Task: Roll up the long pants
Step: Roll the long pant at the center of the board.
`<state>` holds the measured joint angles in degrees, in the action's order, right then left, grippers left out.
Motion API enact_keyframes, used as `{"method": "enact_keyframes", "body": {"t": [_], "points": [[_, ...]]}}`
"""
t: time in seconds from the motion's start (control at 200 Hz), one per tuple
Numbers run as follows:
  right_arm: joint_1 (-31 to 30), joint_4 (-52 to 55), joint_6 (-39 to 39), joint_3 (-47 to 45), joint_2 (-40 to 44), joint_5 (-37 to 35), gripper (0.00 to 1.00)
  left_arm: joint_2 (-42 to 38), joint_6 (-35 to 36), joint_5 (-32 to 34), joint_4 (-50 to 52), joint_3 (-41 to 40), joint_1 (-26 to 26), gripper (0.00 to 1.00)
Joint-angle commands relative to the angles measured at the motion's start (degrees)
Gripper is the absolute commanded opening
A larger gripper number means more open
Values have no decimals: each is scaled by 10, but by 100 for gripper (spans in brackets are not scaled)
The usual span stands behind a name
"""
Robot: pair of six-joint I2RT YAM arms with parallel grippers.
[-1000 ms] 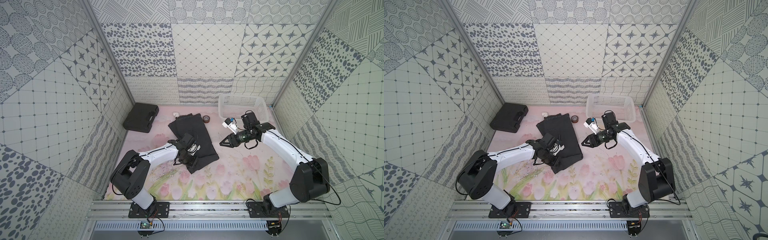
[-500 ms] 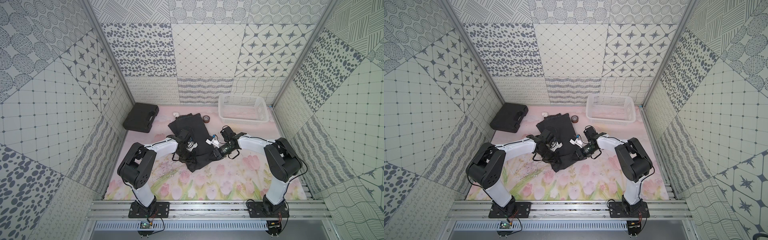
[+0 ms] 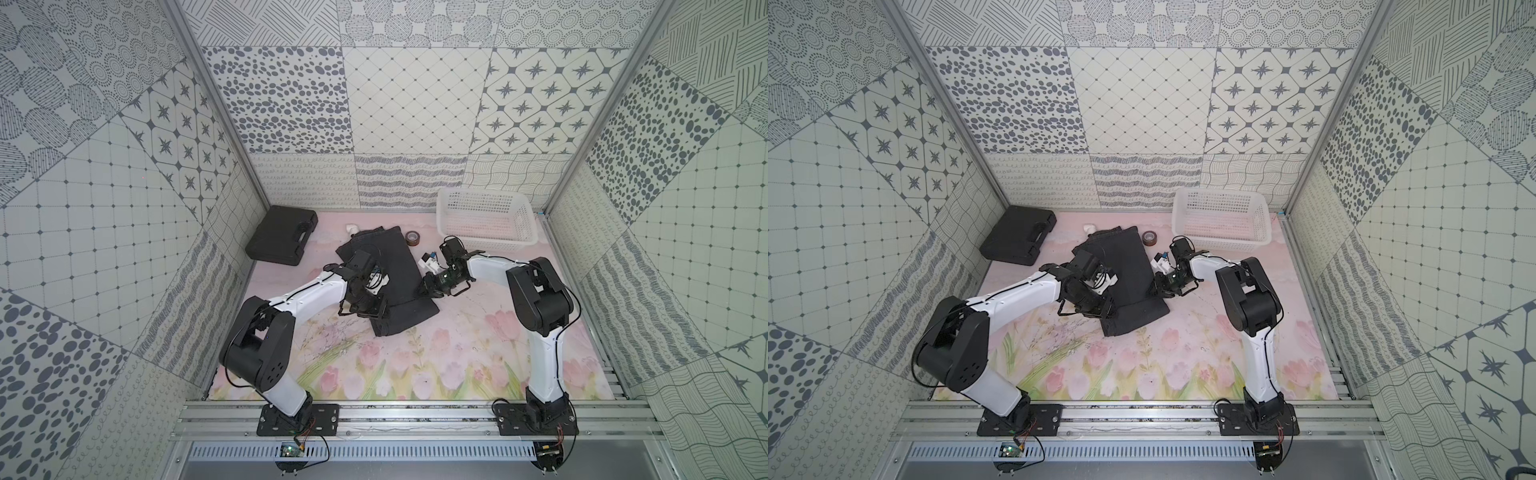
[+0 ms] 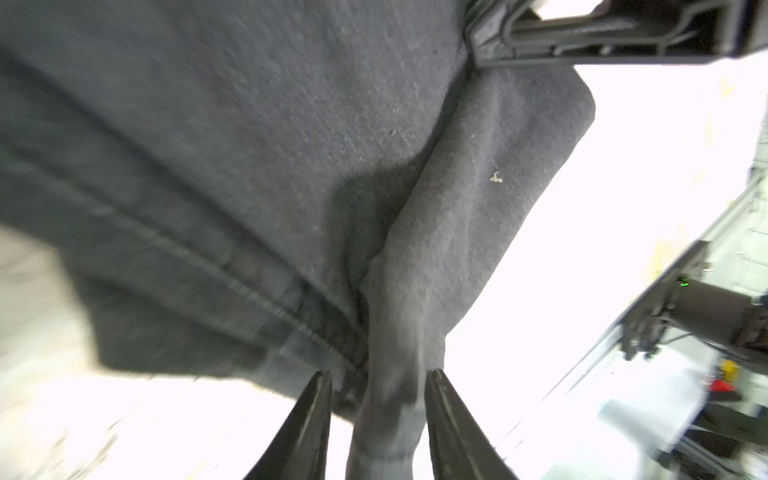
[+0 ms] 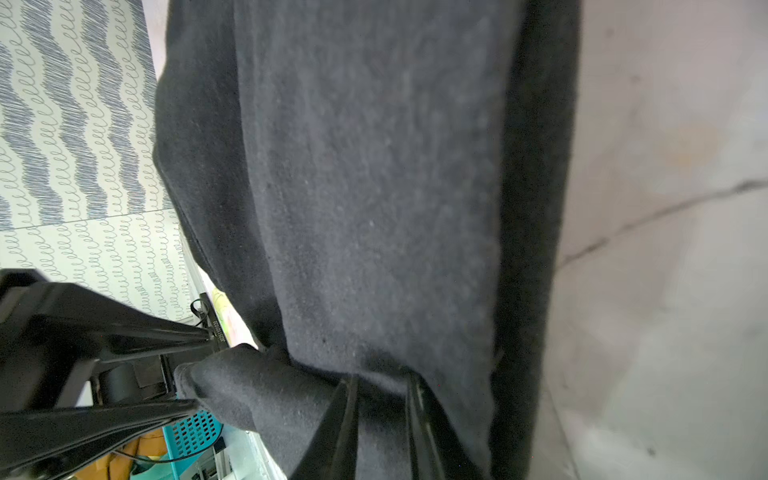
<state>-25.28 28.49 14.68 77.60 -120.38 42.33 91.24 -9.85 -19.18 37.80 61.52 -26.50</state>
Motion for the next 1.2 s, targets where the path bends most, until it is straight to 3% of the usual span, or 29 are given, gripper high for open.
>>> {"method": "enact_keyframes", "body": {"t": [0.0,0.09,0.17,0.405,0.53,0.765,0.85,0.945,1.036,1.141,1.196], "points": [[-17,21,0,-20,-31,-76,15,-74,95,179,64,14,-96,38],[-22,21,-1,-27,-34,-86,15,-112,174,297,-12,-25,-228,41],[-22,21,1,-27,-38,-90,15,-118,248,345,-83,-78,-304,43],[-22,23,-2,-30,-31,-90,15,-6,323,461,-148,-98,-312,47],[-22,23,-5,-36,-23,-86,15,20,358,446,-175,-95,-291,55],[-22,37,-29,-36,-19,-75,15,86,406,435,-169,-70,-226,51],[-22,41,-36,-34,-19,-73,16,91,411,413,-163,-58,-208,42],[-21,45,-41,-27,-19,-64,17,110,409,374,-134,-38,-188,21],[-16,48,-35,-19,-5,-52,26,126,393,334,-86,-16,-176,0],[10,47,3,-25,55,-44,39,116,335,220,-5,23,-156,0],[33,47,27,-37,104,-56,43,98,281,115,30,45,-132,0]]}}
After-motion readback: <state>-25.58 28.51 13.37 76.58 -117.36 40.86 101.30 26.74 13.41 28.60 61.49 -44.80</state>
